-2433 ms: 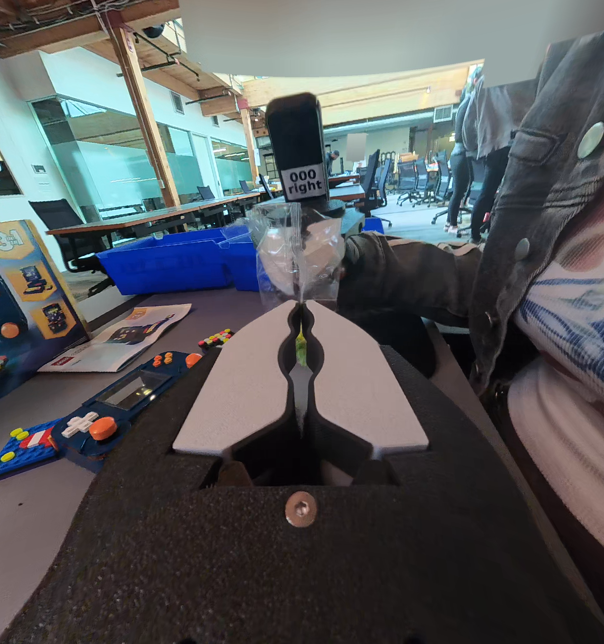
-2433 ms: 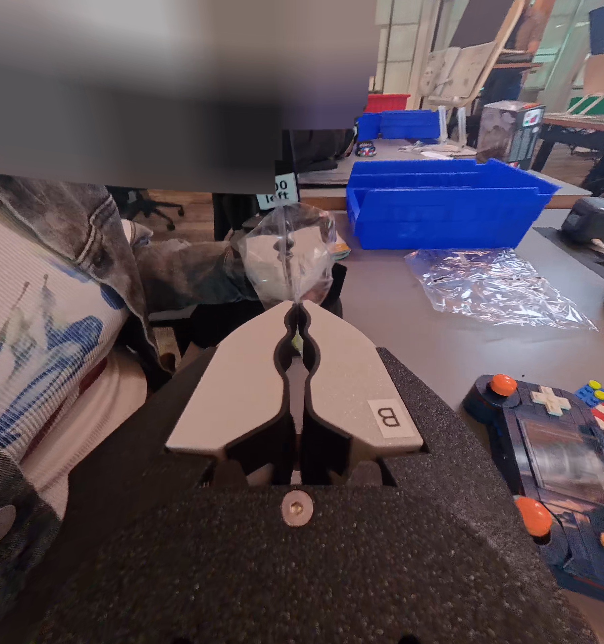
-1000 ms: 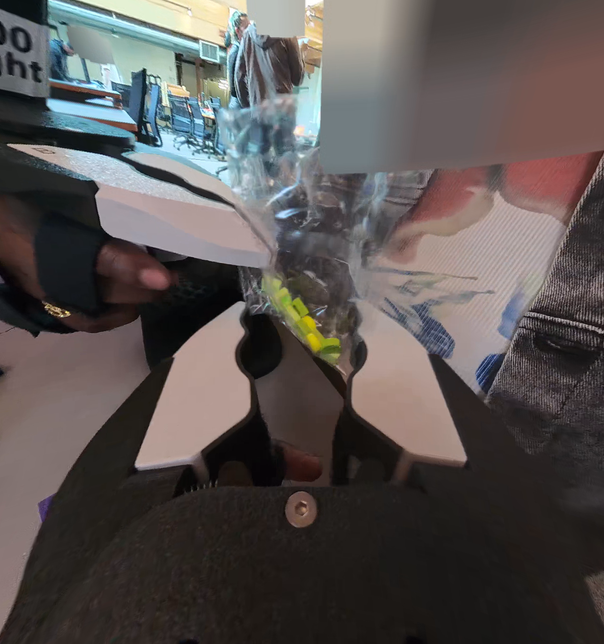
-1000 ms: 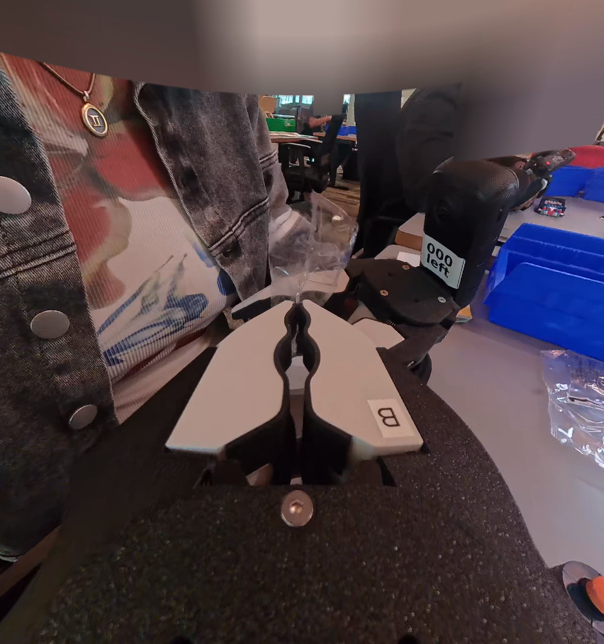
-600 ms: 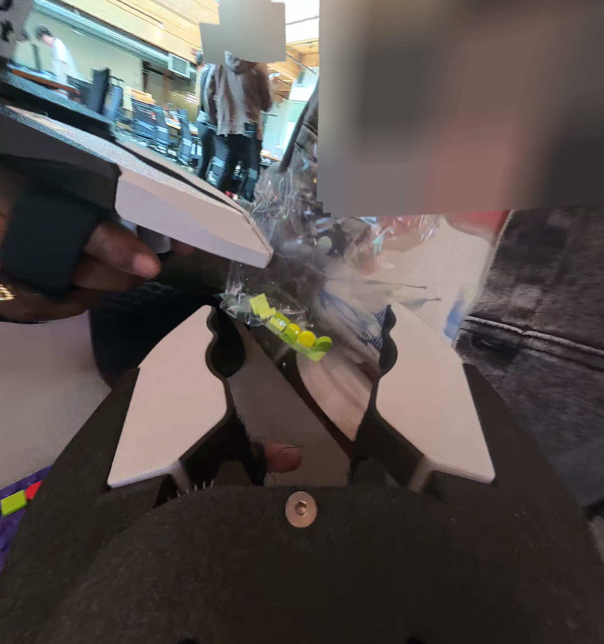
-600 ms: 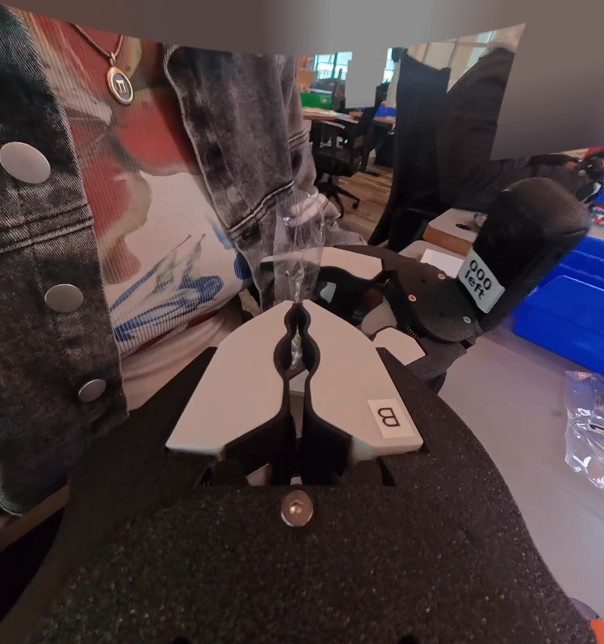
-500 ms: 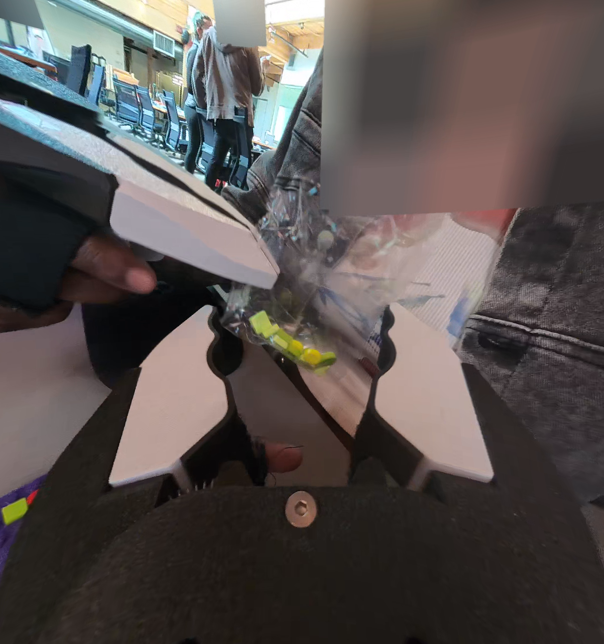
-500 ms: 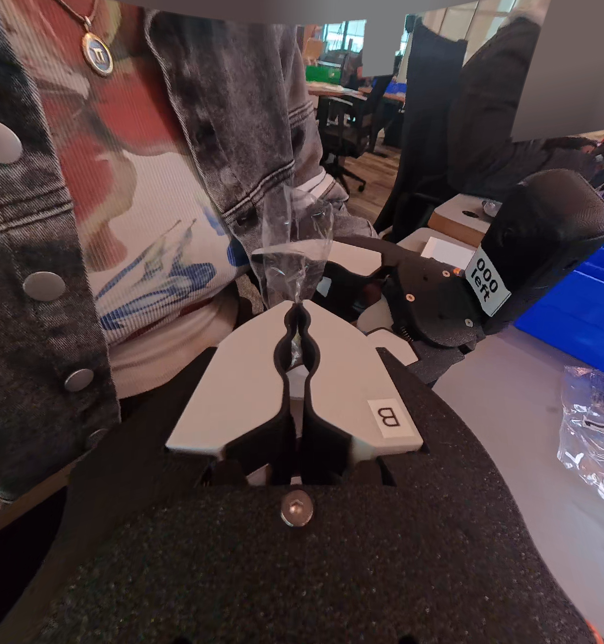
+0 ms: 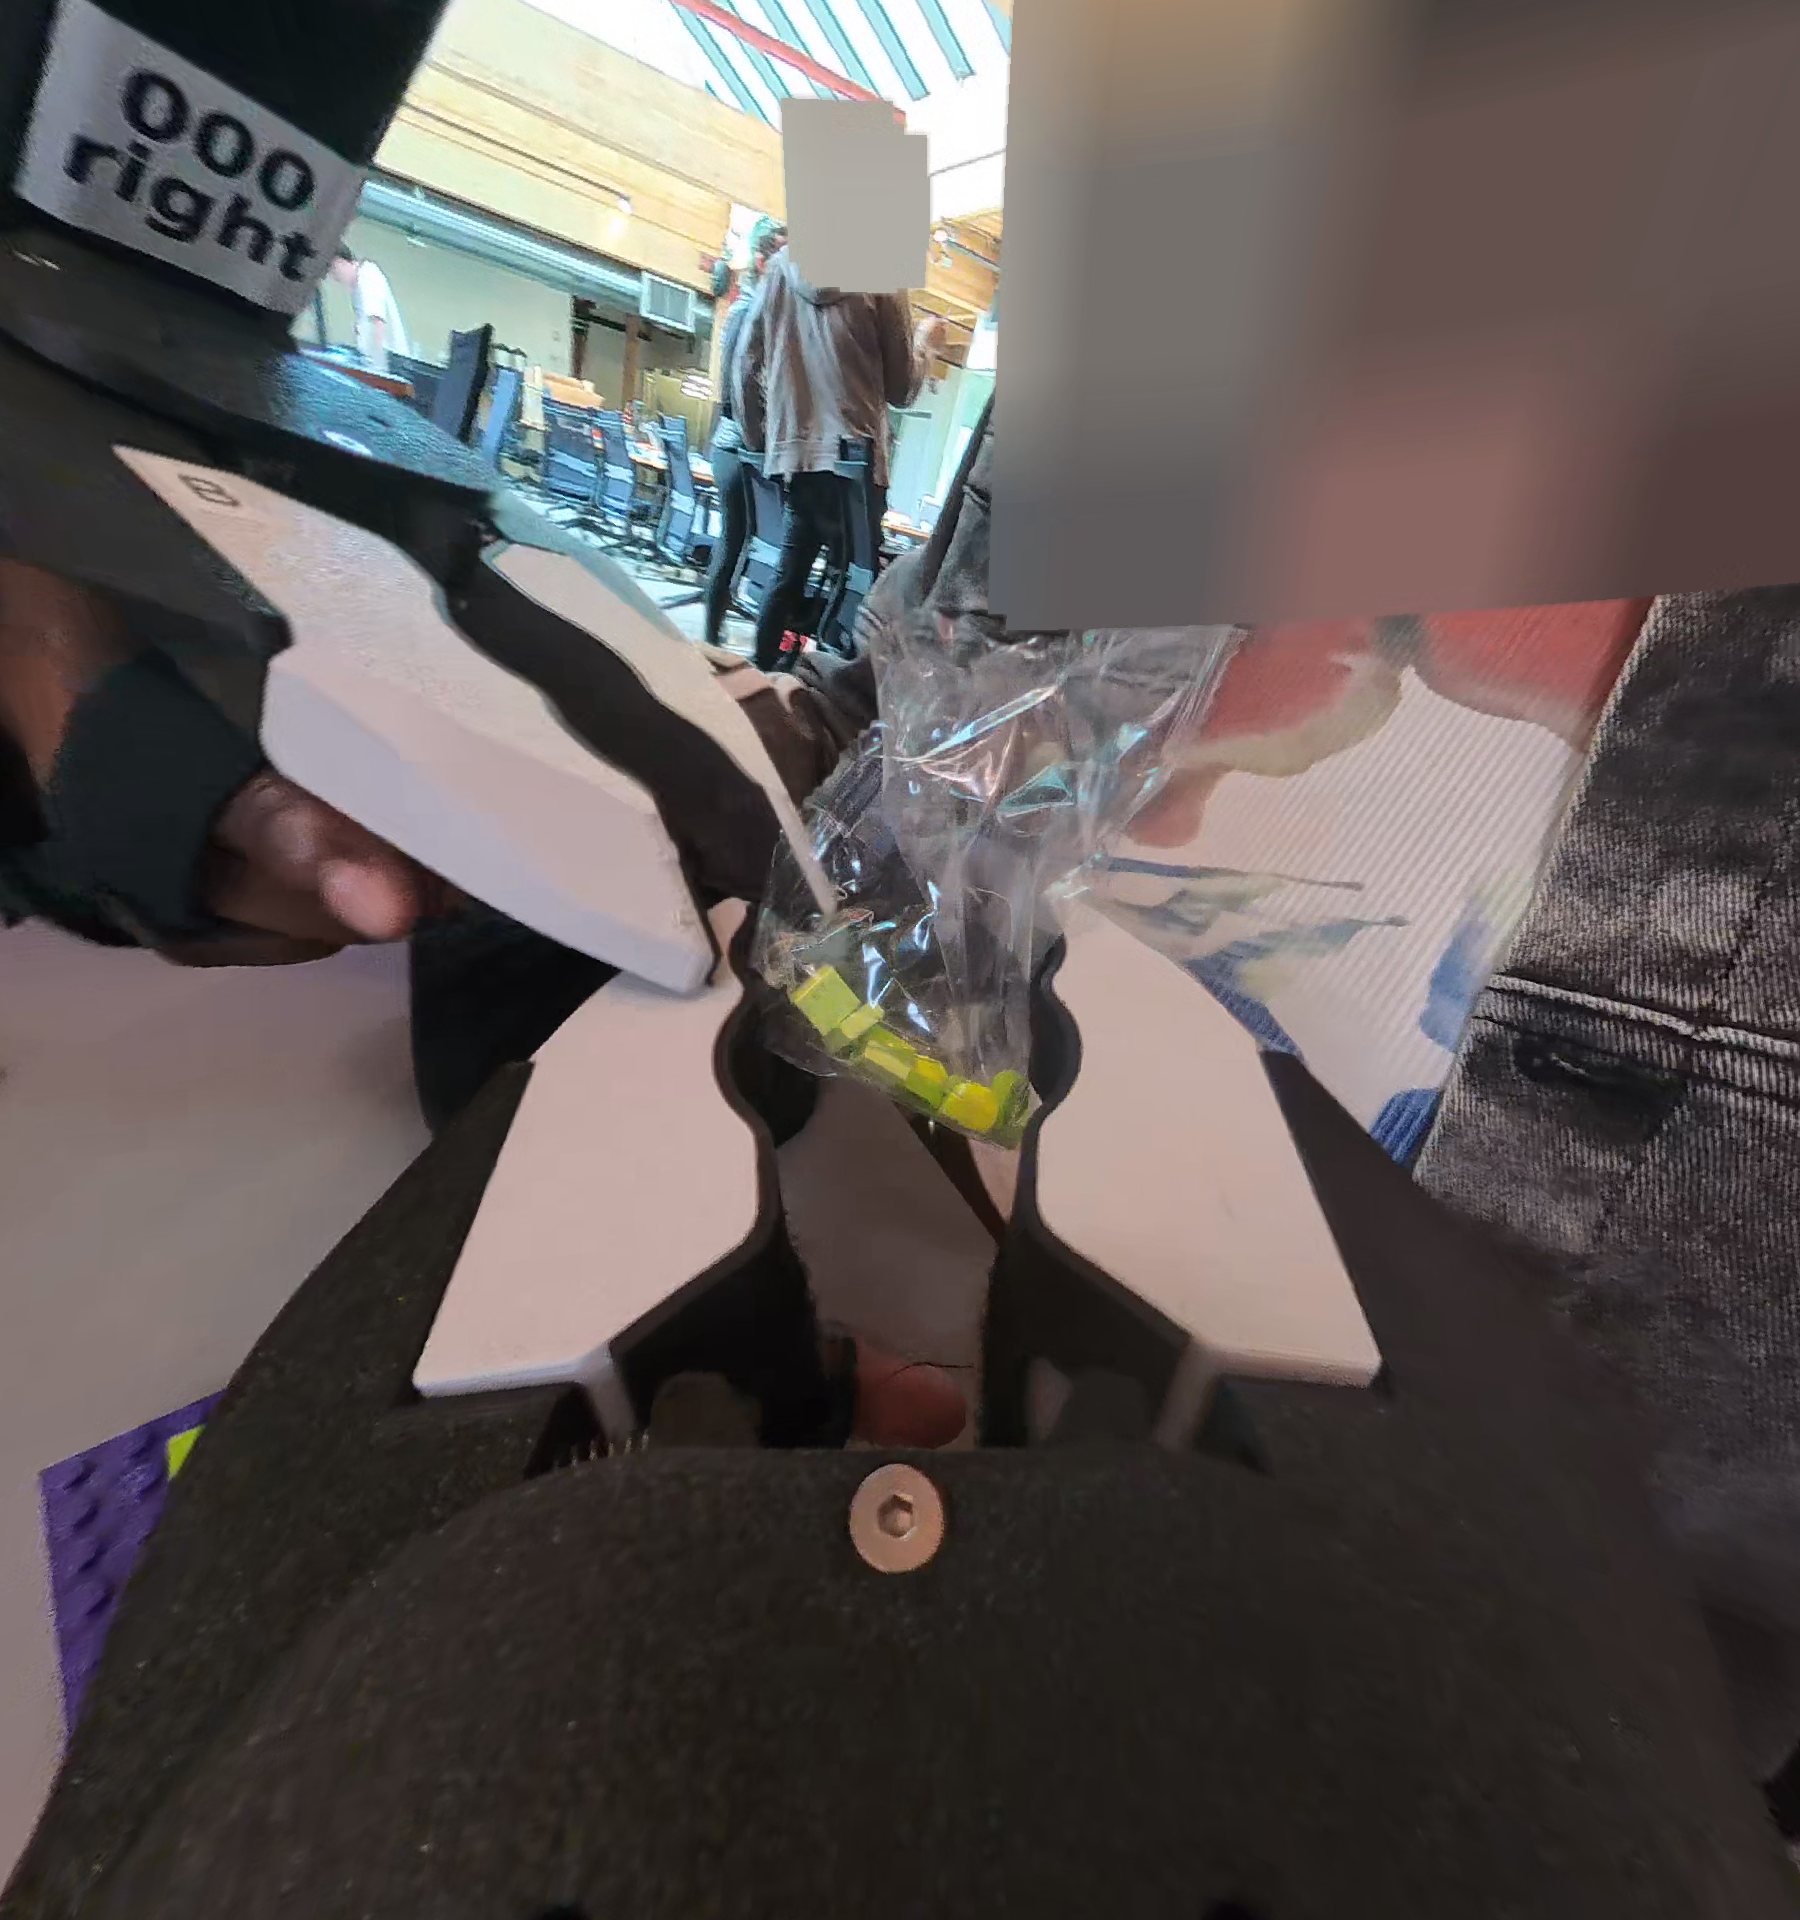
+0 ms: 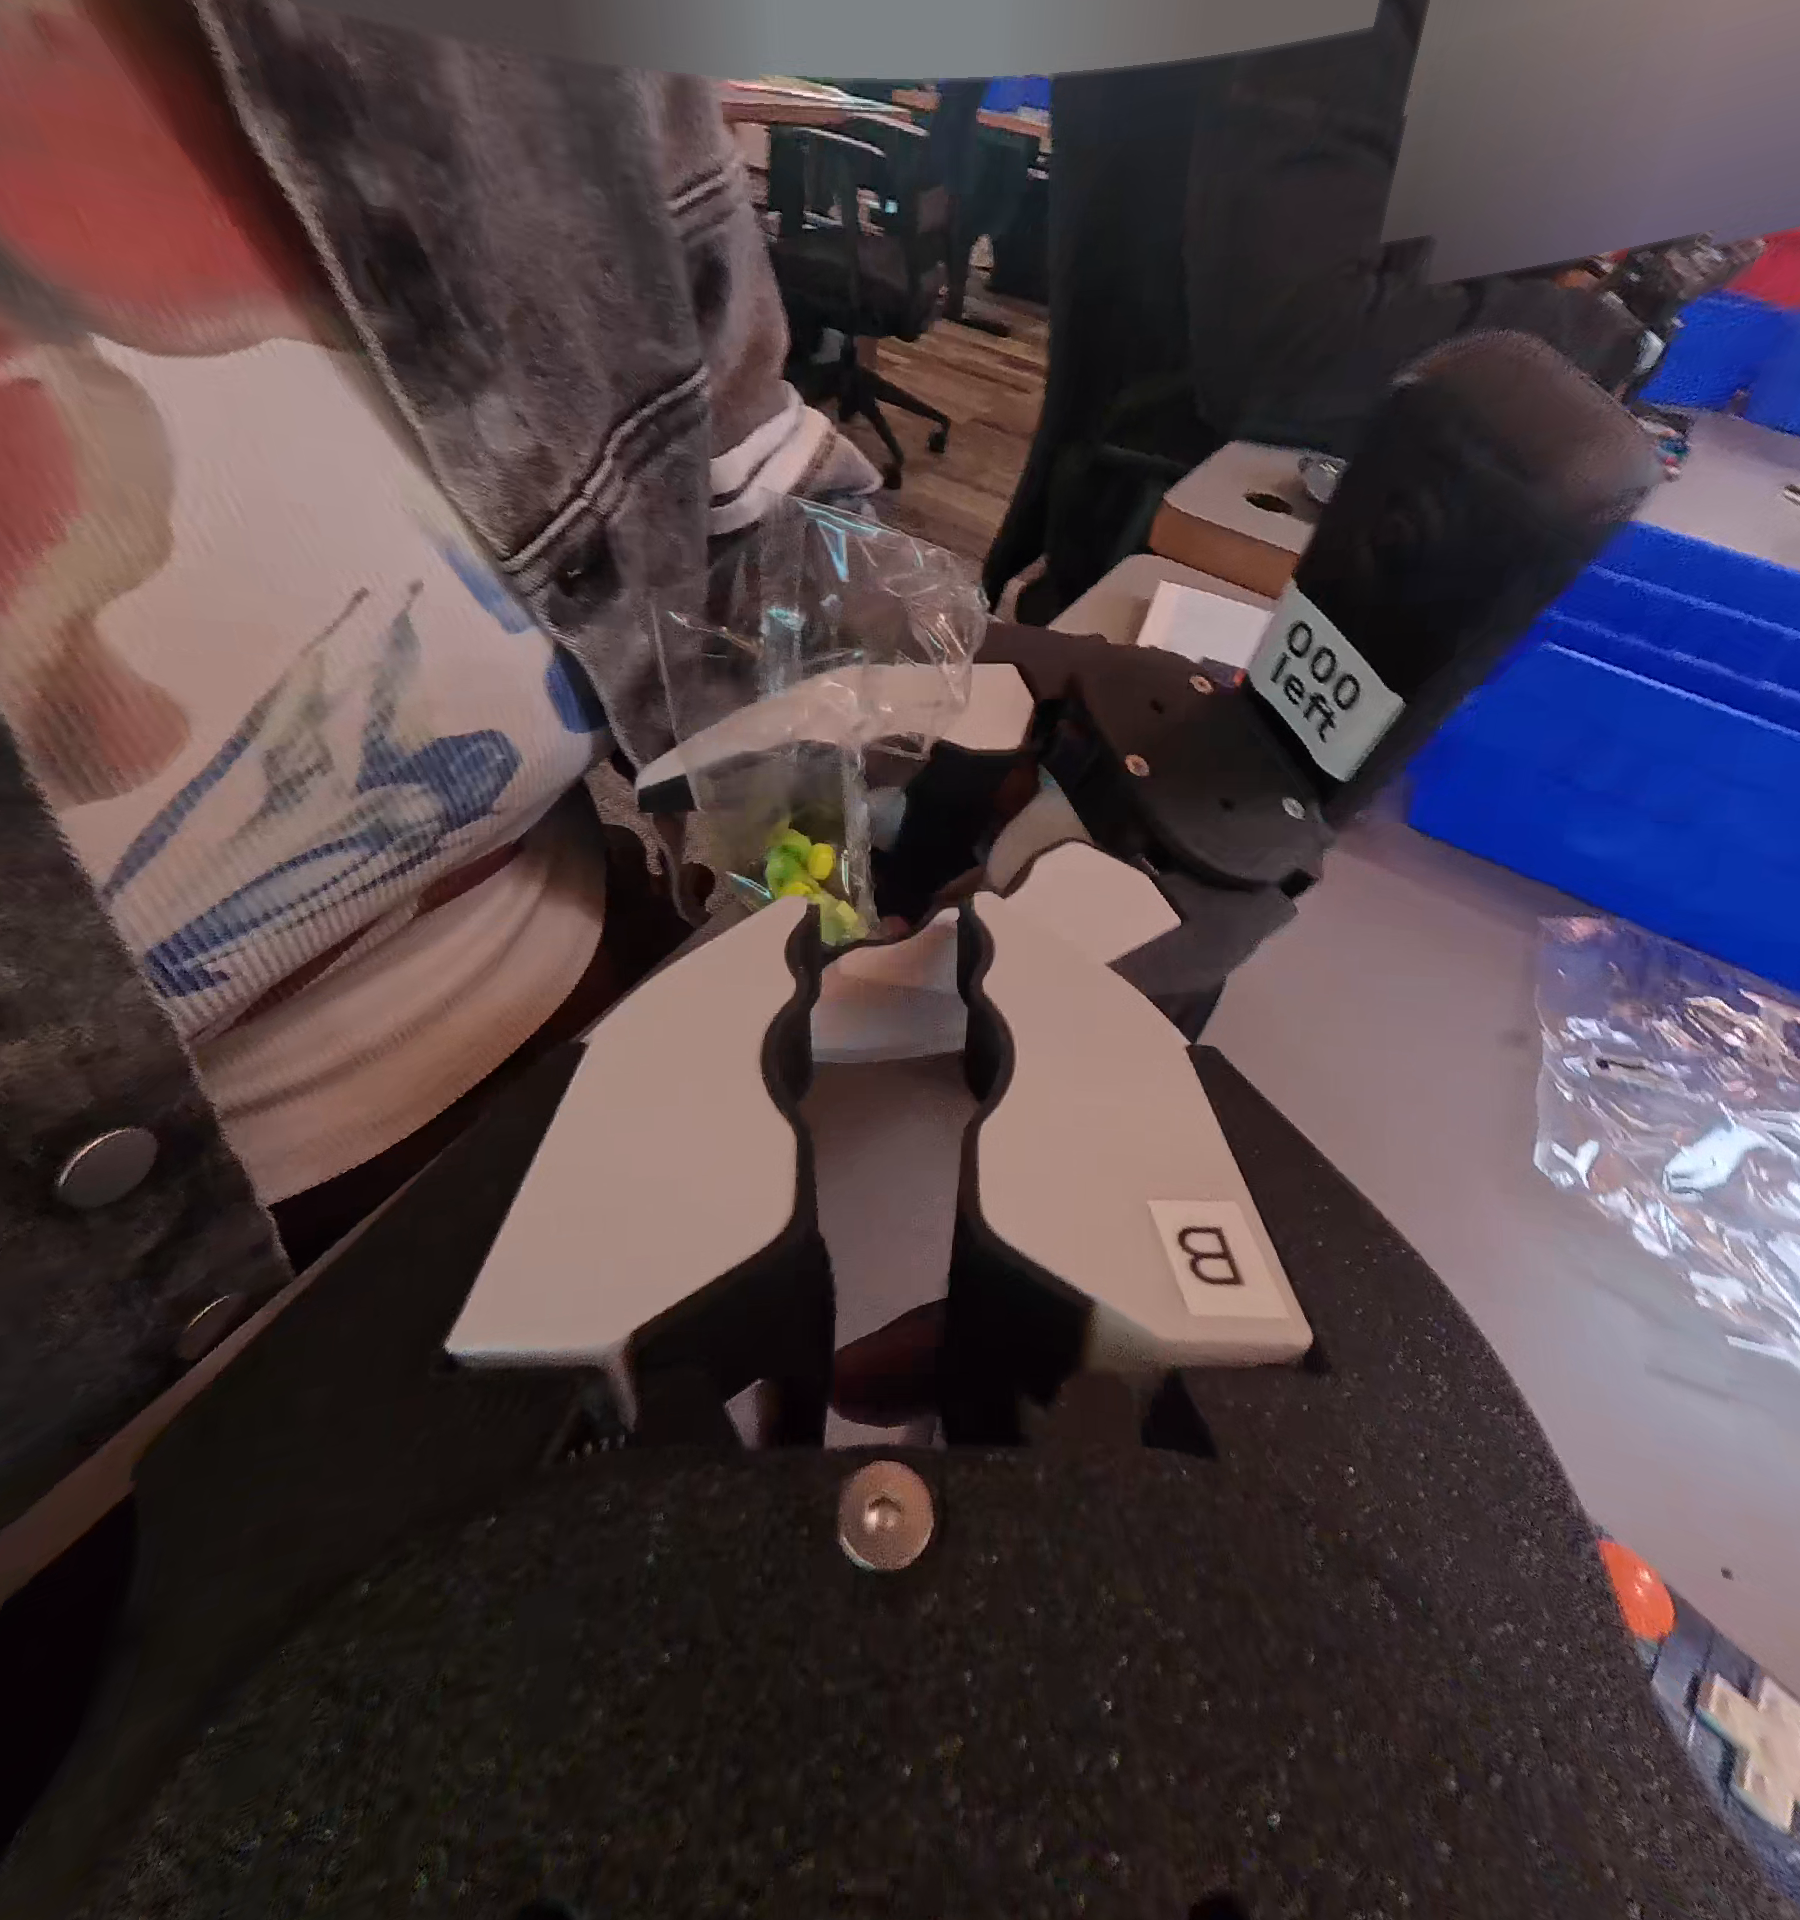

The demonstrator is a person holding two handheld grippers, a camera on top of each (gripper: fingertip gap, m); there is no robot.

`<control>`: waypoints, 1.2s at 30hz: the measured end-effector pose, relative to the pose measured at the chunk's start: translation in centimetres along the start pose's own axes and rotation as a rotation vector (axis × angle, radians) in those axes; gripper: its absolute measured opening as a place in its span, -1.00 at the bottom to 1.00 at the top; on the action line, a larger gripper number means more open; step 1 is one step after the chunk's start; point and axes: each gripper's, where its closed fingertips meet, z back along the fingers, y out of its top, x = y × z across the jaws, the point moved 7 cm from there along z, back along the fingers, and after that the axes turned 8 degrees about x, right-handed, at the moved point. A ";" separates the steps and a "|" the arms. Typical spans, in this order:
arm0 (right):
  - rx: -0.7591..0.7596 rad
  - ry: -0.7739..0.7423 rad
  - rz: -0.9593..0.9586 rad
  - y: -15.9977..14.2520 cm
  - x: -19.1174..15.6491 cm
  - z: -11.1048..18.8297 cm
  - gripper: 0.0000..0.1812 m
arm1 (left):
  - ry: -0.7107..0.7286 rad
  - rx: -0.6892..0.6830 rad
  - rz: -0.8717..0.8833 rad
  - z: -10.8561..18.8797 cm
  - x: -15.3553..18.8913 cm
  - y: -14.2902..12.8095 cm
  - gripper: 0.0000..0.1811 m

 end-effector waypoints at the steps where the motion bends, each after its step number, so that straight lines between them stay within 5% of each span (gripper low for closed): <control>1: 0.013 -0.016 -0.004 0.0 0.0 0.2 -0.75 | 0.019 0.011 -0.001 0.2 -0.1 0.0 -0.51; 8: 0.088 -0.138 0.051 1.9 -0.7 1.7 -0.70 | 0.110 -0.004 0.000 1.0 -0.3 0.3 -0.50; 15: -0.185 0.014 0.072 2.8 -0.4 -0.8 -0.76 | 0.087 -0.129 0.046 0.6 -0.4 -0.6 -0.50; 18: -0.275 0.038 0.076 1.6 0.2 -1.6 -0.98 | 0.089 -0.123 0.038 0.6 -0.4 -0.5 -0.46; 25: 0.110 -0.025 -0.040 0.2 0.9 0.1 -1.00 | 0.130 0.037 -0.112 1.4 0.0 1.1 -0.28; 36: 0.093 -0.031 -0.064 0.2 0.8 0.6 -1.00 | 0.164 -0.020 -0.142 1.3 -0.2 0.4 -0.33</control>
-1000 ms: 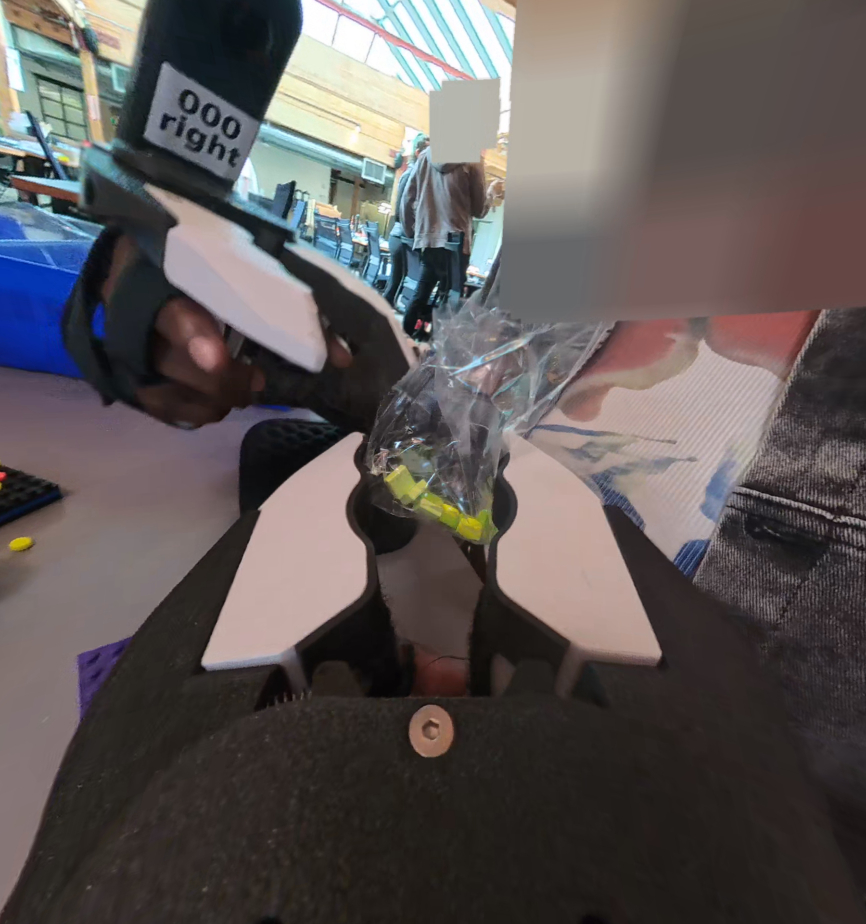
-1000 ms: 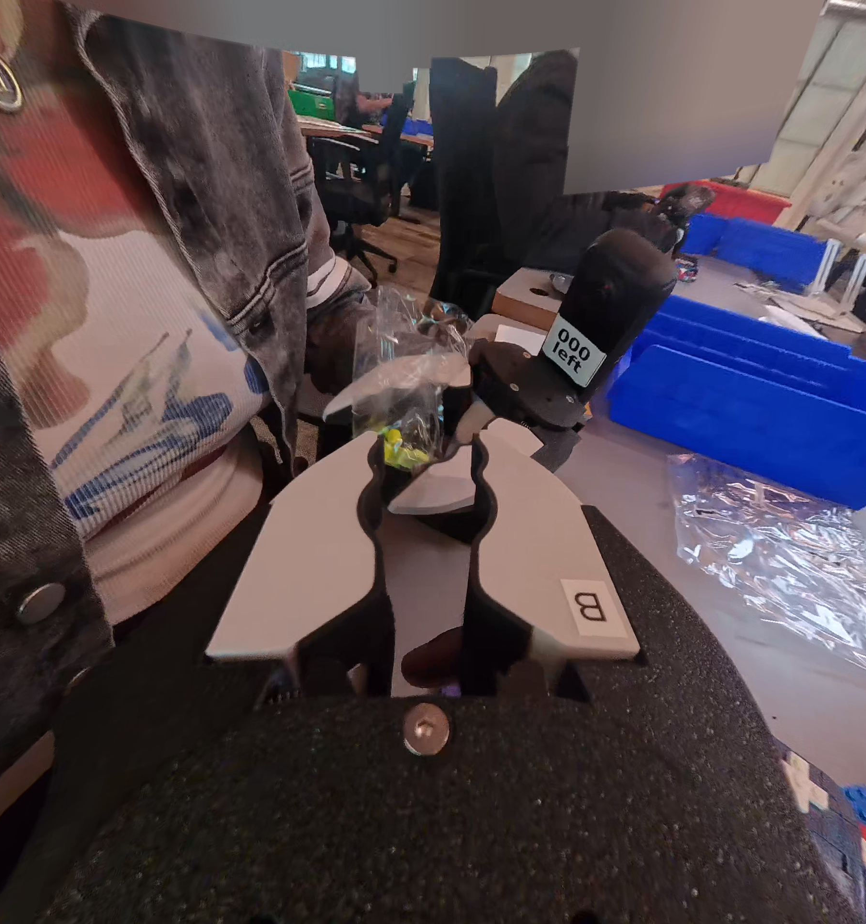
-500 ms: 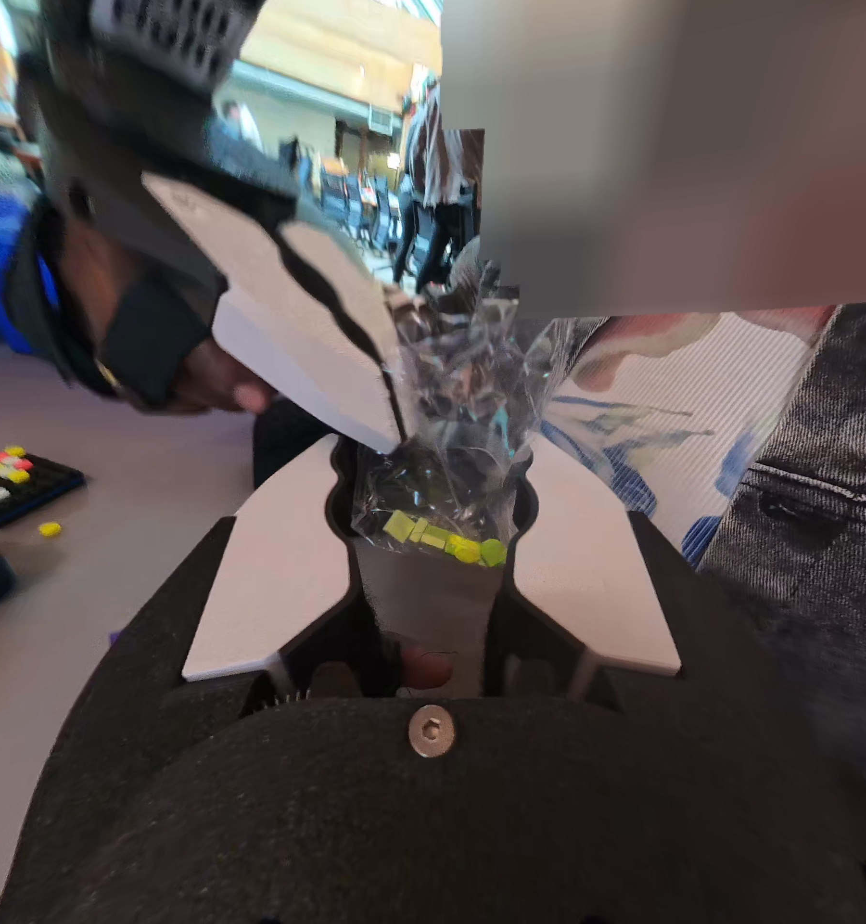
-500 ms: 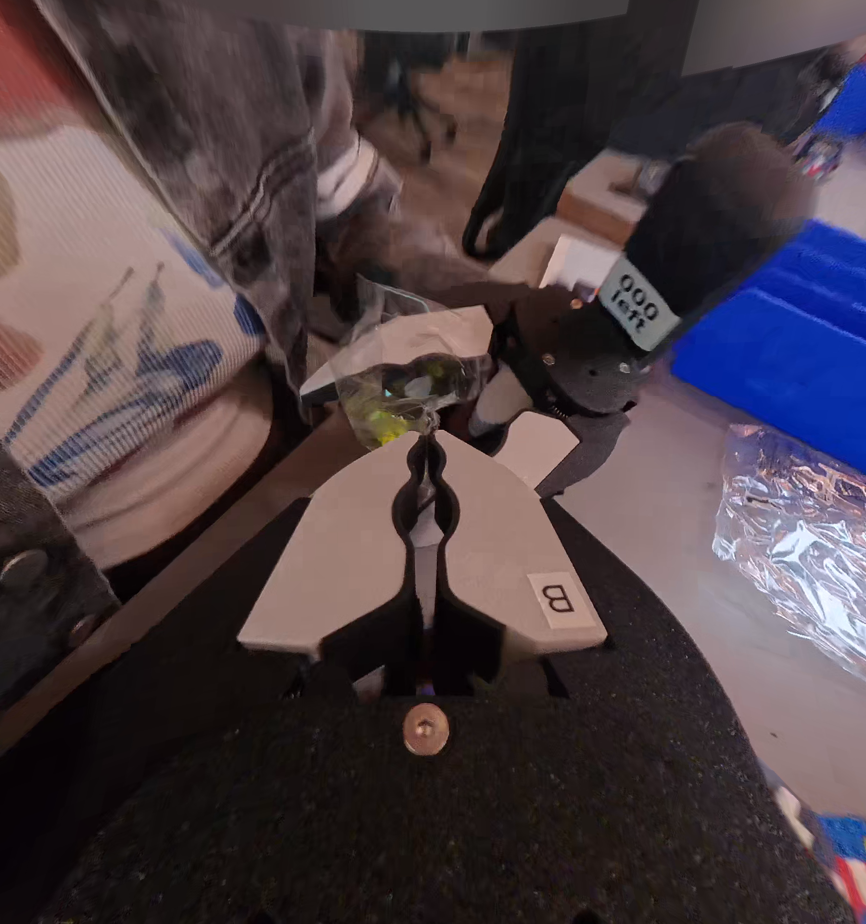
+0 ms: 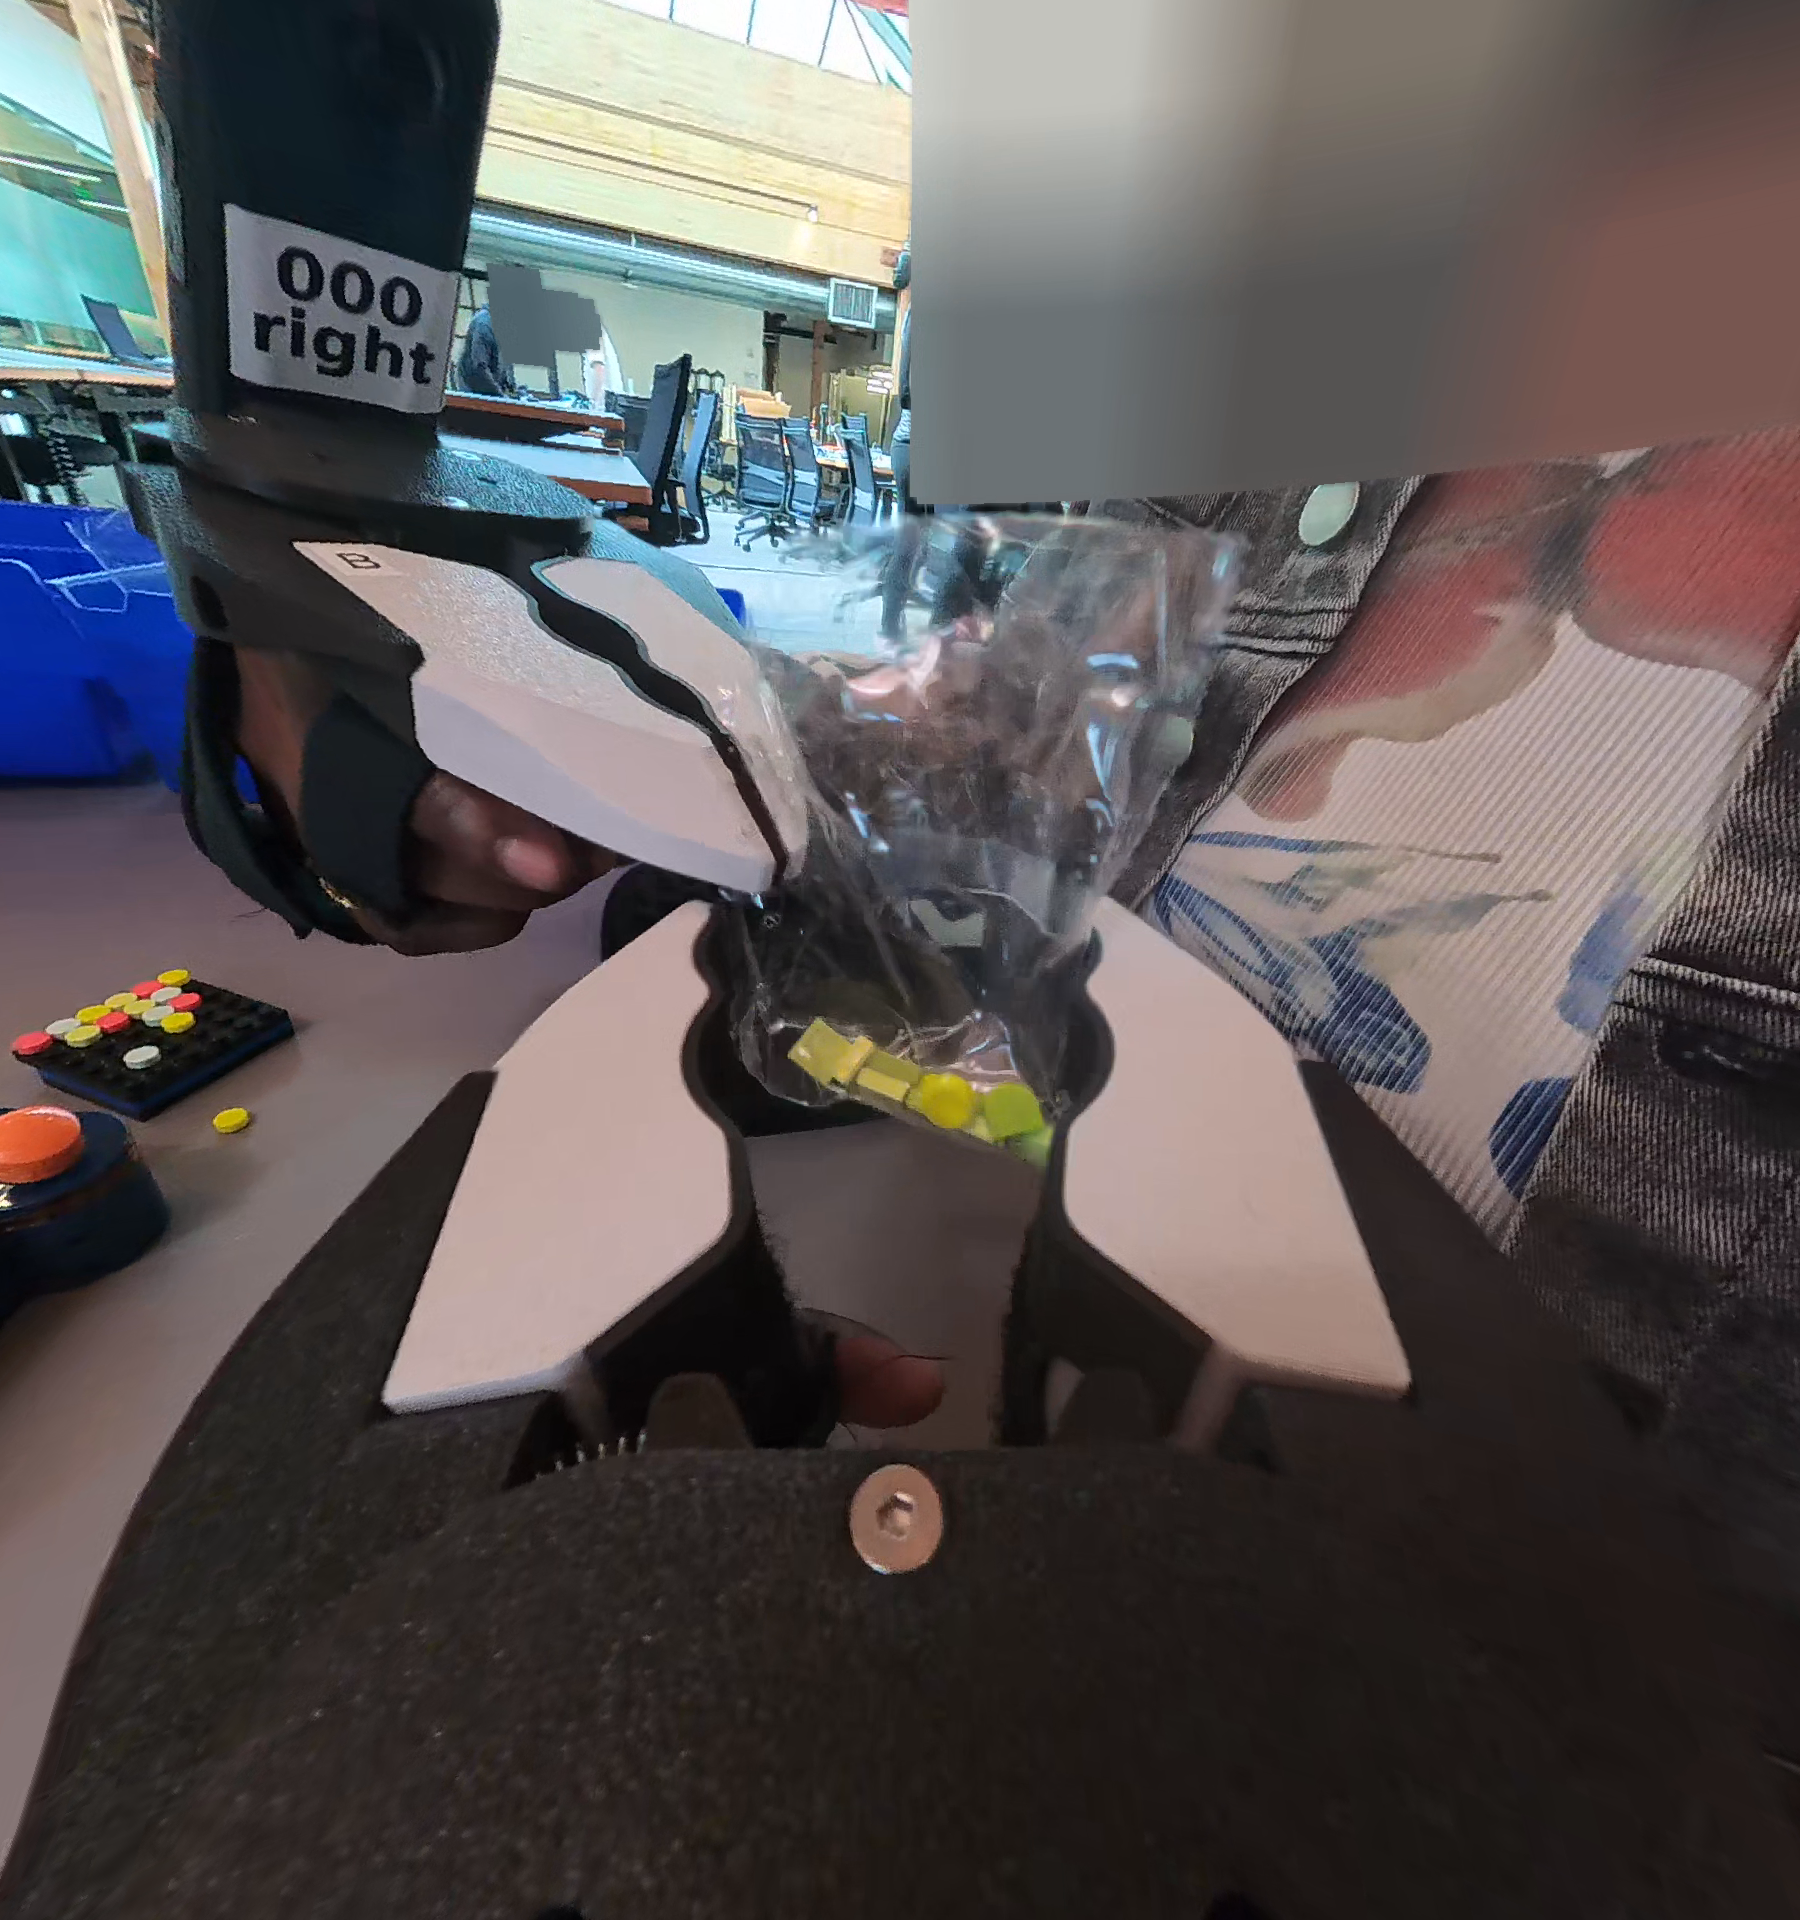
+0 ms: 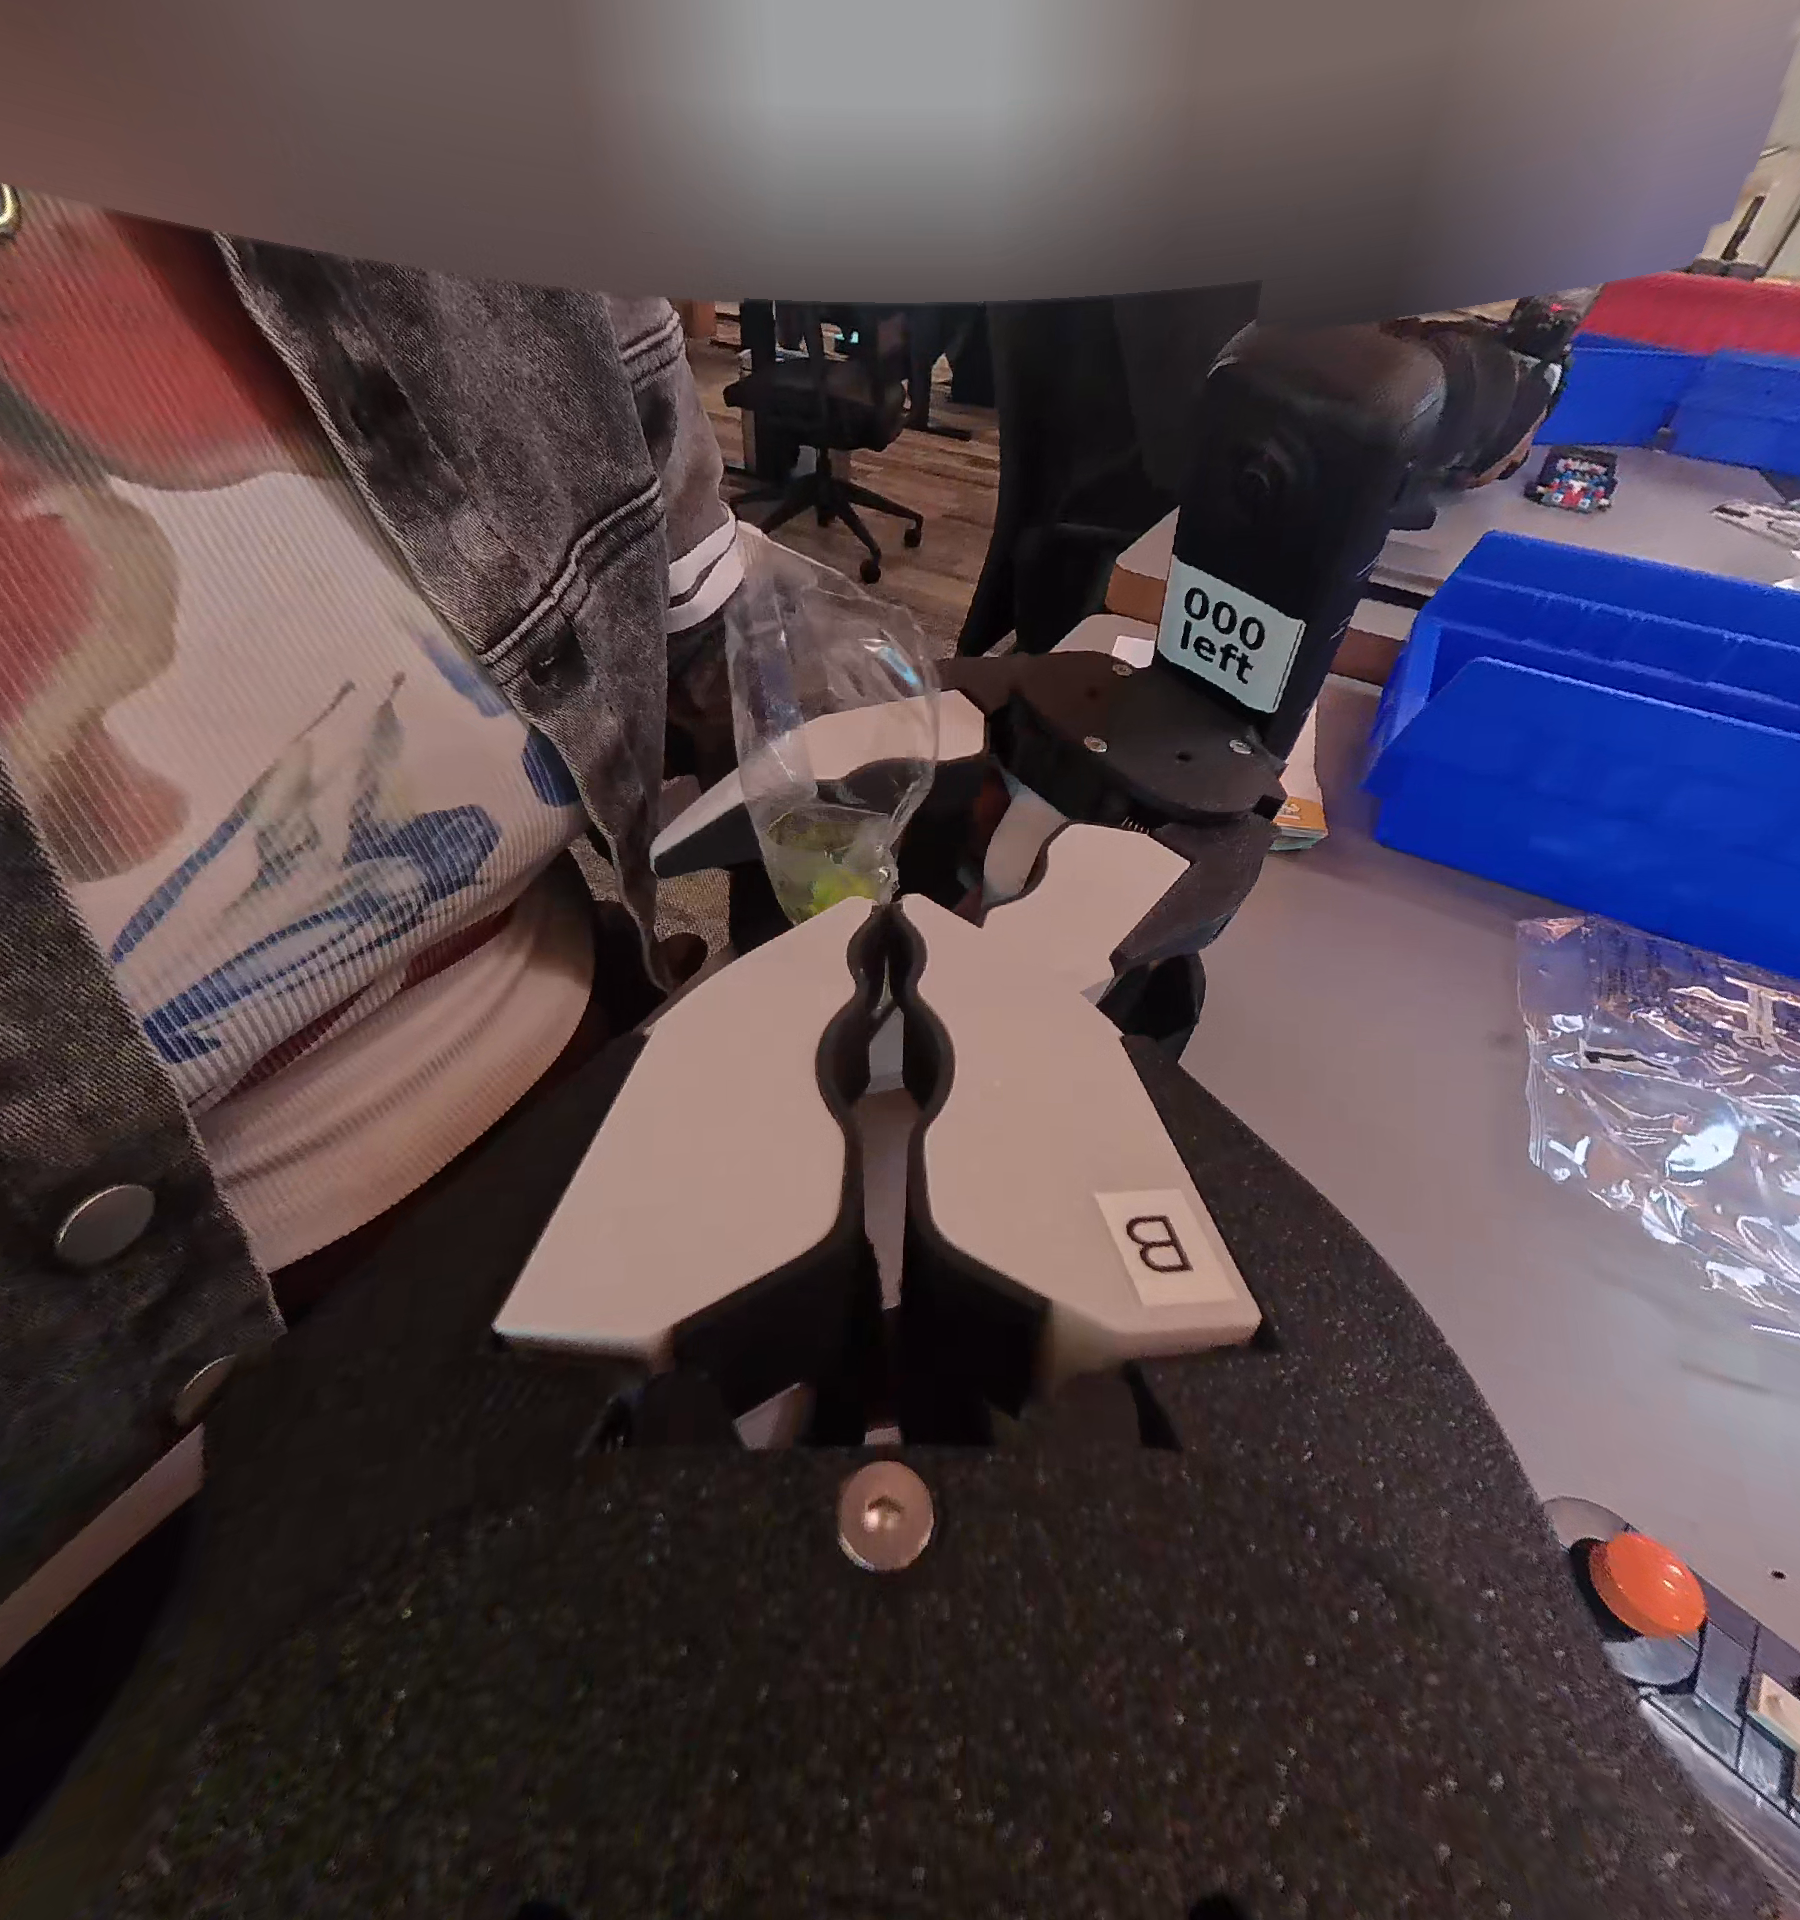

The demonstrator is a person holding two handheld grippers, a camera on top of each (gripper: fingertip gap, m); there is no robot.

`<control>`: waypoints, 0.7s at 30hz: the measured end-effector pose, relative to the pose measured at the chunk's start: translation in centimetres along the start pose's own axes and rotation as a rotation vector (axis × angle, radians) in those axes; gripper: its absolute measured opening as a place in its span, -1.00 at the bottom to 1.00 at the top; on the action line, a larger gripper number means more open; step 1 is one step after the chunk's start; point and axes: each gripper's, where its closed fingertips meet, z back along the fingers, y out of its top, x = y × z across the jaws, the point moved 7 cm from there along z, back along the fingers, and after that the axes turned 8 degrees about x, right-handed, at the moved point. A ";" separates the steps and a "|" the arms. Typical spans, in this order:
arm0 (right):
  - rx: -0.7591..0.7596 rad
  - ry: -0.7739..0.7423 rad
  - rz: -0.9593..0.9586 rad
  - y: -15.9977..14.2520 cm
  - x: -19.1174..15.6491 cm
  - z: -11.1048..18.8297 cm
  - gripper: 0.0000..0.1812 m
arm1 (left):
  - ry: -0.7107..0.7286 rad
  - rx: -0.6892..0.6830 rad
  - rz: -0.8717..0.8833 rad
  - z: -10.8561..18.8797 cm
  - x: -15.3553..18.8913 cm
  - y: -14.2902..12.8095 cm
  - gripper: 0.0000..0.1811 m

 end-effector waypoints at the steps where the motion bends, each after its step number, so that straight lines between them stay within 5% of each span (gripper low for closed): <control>1: 0.004 -0.004 -0.002 0.1 0.0 0.1 -1.00 | 0.001 -0.011 -0.007 0.0 0.0 -0.1 -0.27; 14: 0.006 0.009 0.019 0.5 -0.5 0.2 -0.98 | 0.008 -0.025 -0.028 -0.1 0.1 -0.4 -0.43; 21: 0.018 0.045 0.042 0.5 -0.7 -0.1 -1.00 | -0.010 -0.065 -0.044 -0.6 0.3 -0.7 -0.22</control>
